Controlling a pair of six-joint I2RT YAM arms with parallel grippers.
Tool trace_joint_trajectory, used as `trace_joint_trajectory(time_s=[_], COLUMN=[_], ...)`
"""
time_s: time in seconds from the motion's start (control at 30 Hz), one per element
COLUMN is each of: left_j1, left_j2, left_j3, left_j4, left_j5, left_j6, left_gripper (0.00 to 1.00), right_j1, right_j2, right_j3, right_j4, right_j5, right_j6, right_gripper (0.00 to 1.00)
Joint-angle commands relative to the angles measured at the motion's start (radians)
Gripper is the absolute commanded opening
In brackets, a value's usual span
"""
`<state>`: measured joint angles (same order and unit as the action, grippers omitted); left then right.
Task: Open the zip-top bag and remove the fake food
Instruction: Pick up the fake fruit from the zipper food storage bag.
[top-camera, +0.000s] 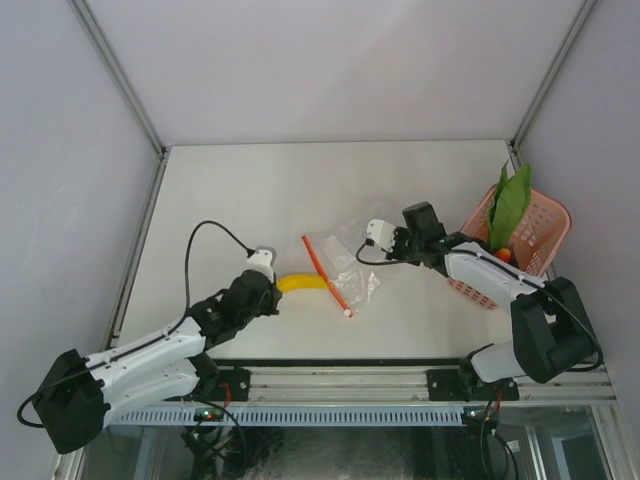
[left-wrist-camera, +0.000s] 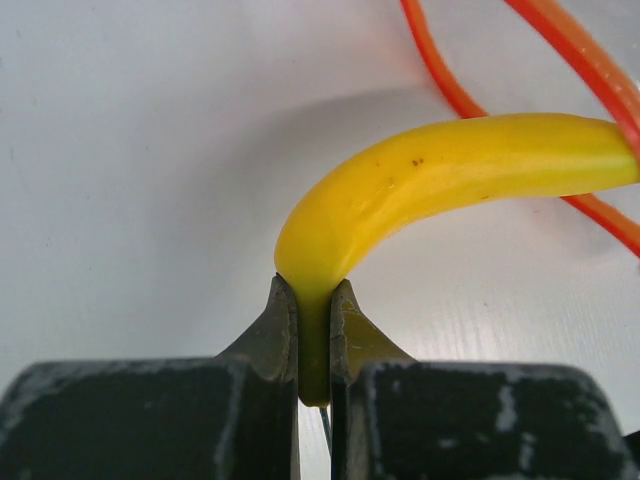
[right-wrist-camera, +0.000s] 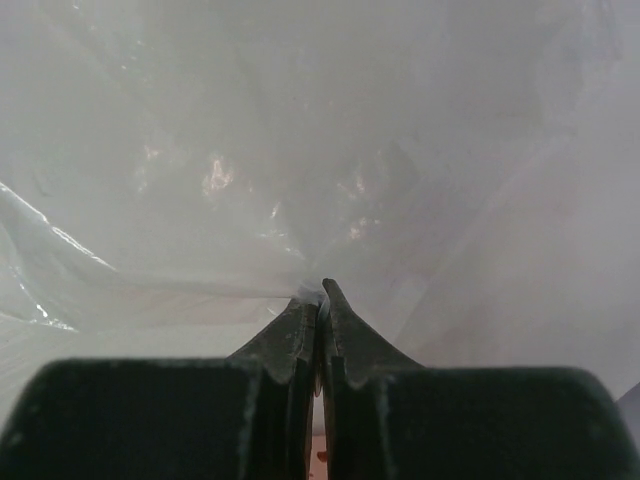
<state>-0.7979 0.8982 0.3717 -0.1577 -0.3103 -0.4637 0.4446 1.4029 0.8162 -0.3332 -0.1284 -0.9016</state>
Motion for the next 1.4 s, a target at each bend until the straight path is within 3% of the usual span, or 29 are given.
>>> trace_joint_trajectory(time_s=[0.0, 0.17, 0.37, 0.43, 0.6, 0.73, 1.03, 1.37], left_j1=[0.006, 0.006, 0.006, 0.006, 0.006, 0.005, -0.012, -0.122], left_j2=[-0.041, -0.078, -0.265, -0.329, -0.432, -0.451, -0.409, -0.384], left_j3=[-0.026, -0.021, -0.051, -0.059, -0.066, -0.058, -0.04, -0.04], left_j4=[-0.013, -0.087, -0.171, -0.185, -0.199, -0.172, -0.044, 0.209], left_j5=[-0.055, -0.139, -0.291, -0.312, -0.322, -0.302, -0.247, -0.209], left_j6=[-0.082, -0.134, -0.203, -0.203, -0.17, -0.13, -0.019, 0.204], left_gripper=[0.0, 0.0, 0.0, 0.0, 0.0, 0.0, 0.0, 0.0], right_j1=[-0.021, -0.03, -0.045, -0.045, -0.04, -0.042, -0.063, -0.114], right_j2=[-0.007, -0.007, -0.005, -0.008, -0.037, -0.077, -0.2, -0.284], right_j3=[0.04, 0.04, 0.043, 0.045, 0.044, 0.045, 0.061, 0.126], right_j4=[-0.01, -0.007, -0.01, -0.013, -0.029, -0.039, -0.111, -0.162], right_j5=[0.016, 0.02, 0.01, -0.003, -0.048, -0.099, -0.347, -0.556], right_j6=[0.091, 0.093, 0.119, 0.119, 0.128, 0.146, 0.177, 0.316], right_gripper=[0.0, 0.05, 0.15, 0.22, 0.52, 0.61, 0.65, 0.66])
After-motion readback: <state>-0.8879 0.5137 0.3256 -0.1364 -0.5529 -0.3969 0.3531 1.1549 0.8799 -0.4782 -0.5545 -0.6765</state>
